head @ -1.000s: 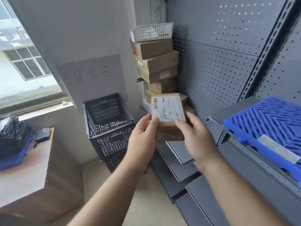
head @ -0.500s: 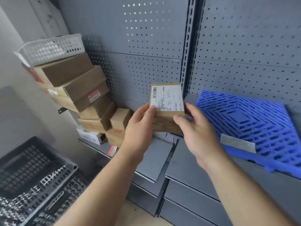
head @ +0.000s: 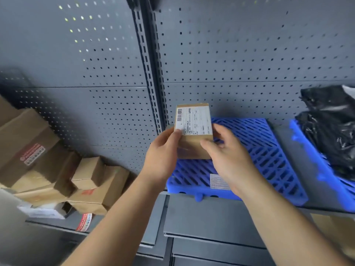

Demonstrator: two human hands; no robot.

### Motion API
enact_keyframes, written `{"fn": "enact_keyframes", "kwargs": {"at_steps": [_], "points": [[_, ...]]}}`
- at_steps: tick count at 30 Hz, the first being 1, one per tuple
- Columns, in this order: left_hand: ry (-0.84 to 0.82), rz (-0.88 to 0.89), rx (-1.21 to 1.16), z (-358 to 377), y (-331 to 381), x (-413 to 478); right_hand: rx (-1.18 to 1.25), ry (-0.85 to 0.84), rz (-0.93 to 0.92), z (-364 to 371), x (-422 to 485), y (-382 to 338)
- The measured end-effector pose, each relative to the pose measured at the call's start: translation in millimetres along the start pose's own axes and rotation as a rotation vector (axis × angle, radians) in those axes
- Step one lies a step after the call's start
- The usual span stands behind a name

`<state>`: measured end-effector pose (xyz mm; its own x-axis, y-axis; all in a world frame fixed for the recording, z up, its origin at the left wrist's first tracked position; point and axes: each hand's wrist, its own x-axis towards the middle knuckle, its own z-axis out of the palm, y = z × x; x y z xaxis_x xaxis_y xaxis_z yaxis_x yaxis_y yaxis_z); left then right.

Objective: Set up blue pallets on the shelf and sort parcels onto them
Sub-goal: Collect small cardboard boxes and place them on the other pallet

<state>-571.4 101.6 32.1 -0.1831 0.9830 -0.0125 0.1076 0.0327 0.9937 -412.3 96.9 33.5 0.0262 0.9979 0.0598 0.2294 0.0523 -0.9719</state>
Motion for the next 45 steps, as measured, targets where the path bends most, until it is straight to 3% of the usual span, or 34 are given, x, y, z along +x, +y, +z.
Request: {"fn": "enact_keyframes", "kwargs": {"at_steps": [10, 29, 45], "points": [[-0.157, 0.004, 0.052, 12, -4, 45, -0.061, 0.091, 0.079, -1, 25, 2], [-0.231, -0.058, 0.096, -3, -2, 50, -0.229, 0.139, 0.131, 2, 10, -9], [-0.215, 0.355, 0.314, -13, 25, 34, -0.411, 0.408, 0.182, -12, -33, -15]]}}
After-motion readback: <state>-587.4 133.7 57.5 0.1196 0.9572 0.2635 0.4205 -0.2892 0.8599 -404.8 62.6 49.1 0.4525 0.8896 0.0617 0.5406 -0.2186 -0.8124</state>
